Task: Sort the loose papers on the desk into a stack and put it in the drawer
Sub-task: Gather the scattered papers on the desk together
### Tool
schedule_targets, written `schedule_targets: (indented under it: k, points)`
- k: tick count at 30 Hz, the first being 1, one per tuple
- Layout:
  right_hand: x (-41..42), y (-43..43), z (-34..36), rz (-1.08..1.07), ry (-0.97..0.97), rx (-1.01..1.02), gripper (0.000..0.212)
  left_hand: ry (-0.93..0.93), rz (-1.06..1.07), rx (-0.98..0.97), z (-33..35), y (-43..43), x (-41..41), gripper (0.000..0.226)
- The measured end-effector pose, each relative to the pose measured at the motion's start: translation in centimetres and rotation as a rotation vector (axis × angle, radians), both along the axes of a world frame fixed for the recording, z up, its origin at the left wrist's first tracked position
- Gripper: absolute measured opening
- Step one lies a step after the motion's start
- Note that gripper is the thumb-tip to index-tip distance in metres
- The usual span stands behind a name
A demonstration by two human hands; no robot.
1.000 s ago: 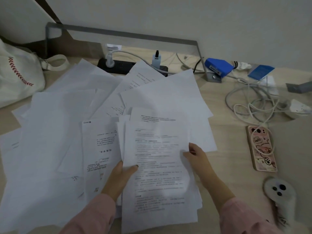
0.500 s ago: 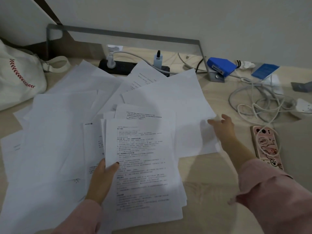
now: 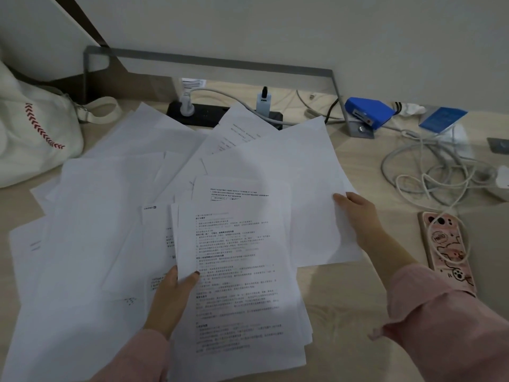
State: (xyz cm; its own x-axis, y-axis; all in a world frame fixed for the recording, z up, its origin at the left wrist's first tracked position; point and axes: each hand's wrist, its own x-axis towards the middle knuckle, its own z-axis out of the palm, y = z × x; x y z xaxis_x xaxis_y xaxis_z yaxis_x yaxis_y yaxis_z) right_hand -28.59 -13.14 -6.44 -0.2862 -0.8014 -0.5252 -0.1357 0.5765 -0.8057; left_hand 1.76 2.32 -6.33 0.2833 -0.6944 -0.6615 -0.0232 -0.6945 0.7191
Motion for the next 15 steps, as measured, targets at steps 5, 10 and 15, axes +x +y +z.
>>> schedule_targets:
  k: [5,10,15]
  points:
    - [-0.1,-0.1,1.9,-0.013,0.064,-0.158,0.014,0.008,0.005,0.000,0.3,0.0,-0.1,0.019]
    - [-1.5,0.7,5.0,-0.100,0.135,-0.321,0.016,0.022,0.037,0.001,0.4,0.1,-0.3,0.022]
    - [-1.9,1.8,10.2,-0.270,0.257,-0.586,0.017,0.007,0.011,0.006,0.5,0.1,-0.3,0.030]
